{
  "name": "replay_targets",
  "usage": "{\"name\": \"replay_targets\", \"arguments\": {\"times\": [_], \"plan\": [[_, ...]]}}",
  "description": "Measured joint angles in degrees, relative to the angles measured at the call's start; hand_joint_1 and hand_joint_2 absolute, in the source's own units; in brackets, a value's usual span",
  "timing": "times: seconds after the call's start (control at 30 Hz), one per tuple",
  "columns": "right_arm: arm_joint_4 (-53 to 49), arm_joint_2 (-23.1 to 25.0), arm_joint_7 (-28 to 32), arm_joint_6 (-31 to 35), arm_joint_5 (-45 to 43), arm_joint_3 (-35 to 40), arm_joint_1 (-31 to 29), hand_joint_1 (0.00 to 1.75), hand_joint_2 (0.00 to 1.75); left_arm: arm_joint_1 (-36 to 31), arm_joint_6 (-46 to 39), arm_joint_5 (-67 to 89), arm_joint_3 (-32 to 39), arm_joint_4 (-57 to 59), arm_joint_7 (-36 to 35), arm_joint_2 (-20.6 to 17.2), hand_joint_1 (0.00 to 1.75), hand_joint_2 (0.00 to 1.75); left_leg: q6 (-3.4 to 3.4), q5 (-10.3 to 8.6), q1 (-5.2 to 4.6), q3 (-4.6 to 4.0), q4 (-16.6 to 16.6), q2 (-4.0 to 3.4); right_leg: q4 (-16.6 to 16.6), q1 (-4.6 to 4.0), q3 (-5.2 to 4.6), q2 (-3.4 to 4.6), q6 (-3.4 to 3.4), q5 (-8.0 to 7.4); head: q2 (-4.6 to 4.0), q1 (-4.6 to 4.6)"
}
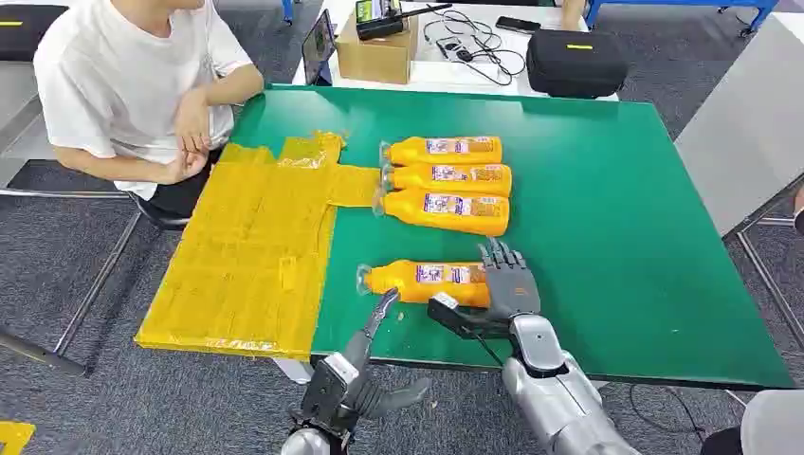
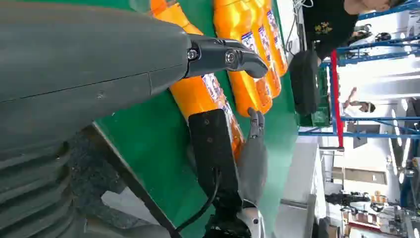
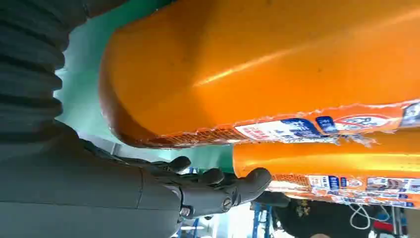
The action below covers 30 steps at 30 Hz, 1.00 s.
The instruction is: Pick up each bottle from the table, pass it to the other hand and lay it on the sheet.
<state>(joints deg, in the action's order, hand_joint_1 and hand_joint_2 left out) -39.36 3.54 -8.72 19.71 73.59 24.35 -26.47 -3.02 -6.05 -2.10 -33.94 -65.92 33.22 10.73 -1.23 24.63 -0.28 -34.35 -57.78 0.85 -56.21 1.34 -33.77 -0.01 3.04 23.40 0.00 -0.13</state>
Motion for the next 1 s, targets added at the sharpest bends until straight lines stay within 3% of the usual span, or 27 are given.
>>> {"name": "replay_targets", "arguments": {"times": [0.3, 0.53, 0.67, 0.83, 1.0], "plan": [[3.6, 0.2, 2.2, -8.0, -3.4, 0.4, -3.1, 1.75, 1.75, -0.1, 0.7, 0.0, 0.2, 0.7, 0.0, 0.2, 0.0, 1.75, 0.0, 0.0, 0.01, 0.13, 0.0, -0.08, 0.0, -0.01, 0.04, 0.01, -0.12, -0.07, 0.0, 0.0], [5.2, 0.3, 4.1, -8.8, -6.1, 0.7, -4.6, 1.75, 1.75, -0.2, 0.8, 0.2, 0.6, 1.0, 0.1, 0.4, 0.0, 1.75, -0.01, -0.01, 0.0, 0.22, 0.0, -0.05, 0.0, -0.01, 0.14, 0.01, -0.12, -0.07, 0.0, 0.0], [4.5, 0.5, 14.7, -5.3, -16.3, -1.0, -2.5, 1.75, 1.75, 0.0, 1.9, -2.1, 0.8, 1.0, 0.9, 0.4, 0.0, 1.75, 0.01, 0.02, 0.0, 0.21, 0.0, -0.07, 0.0, -0.02, 0.17, 0.04, -0.12, -0.07, 0.0, 0.0], [-0.7, 1.9, 24.0, 3.6, -30.1, -4.2, 4.9, 1.75, 1.75, 1.6, 5.0, -18.9, 3.7, -2.3, -4.2, 0.6, 0.0, 1.75, 0.03, 0.02, 0.04, -0.05, 0.0, -0.02, 0.0, -0.06, -0.07, 0.05, -0.13, -0.06, 0.0, -0.04], [-4.5, 2.6, 26.3, 5.4, -33.3, -6.5, 9.0, 1.75, 1.75, 2.4, 5.3, -20.0, 4.5, -4.8, -5.2, 0.6, 0.0, 1.75, 0.03, 0.01, 0.05, -0.14, 0.0, -0.05, 0.0, -0.06, -0.15, 0.06, -0.13, -0.06, 0.0, 0.0]]}}
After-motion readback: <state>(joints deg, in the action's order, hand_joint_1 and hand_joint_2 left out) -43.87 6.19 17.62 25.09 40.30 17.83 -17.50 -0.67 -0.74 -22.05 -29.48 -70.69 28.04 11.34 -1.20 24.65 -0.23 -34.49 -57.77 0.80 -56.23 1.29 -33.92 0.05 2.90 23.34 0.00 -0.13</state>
